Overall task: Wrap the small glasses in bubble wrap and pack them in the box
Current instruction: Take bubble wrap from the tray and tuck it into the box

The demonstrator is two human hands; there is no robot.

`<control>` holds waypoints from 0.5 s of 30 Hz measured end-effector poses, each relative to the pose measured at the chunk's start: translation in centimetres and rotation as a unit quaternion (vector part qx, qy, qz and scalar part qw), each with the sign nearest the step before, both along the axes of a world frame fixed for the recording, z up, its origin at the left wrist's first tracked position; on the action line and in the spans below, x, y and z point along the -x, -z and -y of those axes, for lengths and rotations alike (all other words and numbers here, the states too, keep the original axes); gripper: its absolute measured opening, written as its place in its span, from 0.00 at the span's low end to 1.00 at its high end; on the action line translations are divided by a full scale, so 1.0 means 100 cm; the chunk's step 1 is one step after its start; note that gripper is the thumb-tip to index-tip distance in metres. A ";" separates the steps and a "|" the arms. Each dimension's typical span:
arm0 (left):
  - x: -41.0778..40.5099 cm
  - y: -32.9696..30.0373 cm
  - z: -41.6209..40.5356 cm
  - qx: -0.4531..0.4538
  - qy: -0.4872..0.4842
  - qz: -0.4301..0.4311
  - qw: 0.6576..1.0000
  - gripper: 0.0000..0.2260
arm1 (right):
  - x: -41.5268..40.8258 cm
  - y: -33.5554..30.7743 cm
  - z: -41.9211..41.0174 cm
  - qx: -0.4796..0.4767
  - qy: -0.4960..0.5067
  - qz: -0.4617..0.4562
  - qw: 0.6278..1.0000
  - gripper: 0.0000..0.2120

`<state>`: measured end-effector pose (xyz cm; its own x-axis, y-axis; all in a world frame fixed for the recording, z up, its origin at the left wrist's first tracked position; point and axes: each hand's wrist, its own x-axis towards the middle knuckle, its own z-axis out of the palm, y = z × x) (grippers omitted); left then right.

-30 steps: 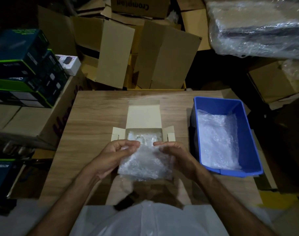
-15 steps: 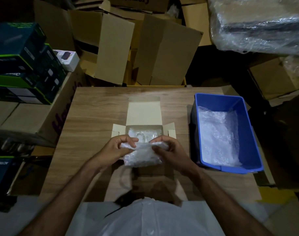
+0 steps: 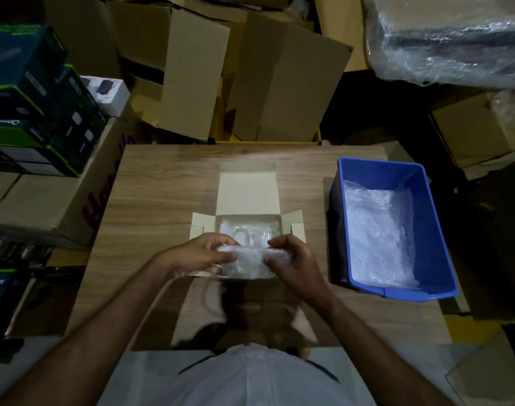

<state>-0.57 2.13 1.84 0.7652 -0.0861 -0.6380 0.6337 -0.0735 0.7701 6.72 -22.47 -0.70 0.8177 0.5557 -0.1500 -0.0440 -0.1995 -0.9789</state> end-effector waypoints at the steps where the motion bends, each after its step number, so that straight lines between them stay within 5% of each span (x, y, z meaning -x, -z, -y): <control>1: -0.004 0.000 0.001 -0.014 -0.003 0.010 1.000 0.08 | 0.000 0.003 -0.001 0.011 -0.005 0.017 1.000 0.13; 6: -0.024 0.013 0.001 -0.126 0.006 0.087 0.988 0.05 | -0.001 0.026 -0.005 0.099 -0.027 0.144 0.984 0.09; 11: -0.058 0.040 -0.005 -0.179 0.035 0.149 0.972 0.11 | 0.009 0.028 -0.005 0.159 -0.025 0.164 0.973 0.14; 15: -0.091 0.058 0.012 -0.302 0.082 0.259 0.914 0.15 | 0.014 0.024 -0.005 0.258 -0.031 0.222 0.940 0.10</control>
<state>8.53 0.91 -4.00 0.9866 0.0224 -0.1618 0.1378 -0.6458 0.7510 5.32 -21.93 -3.14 0.8319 0.5511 -0.0642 0.3736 -0.6419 -0.6696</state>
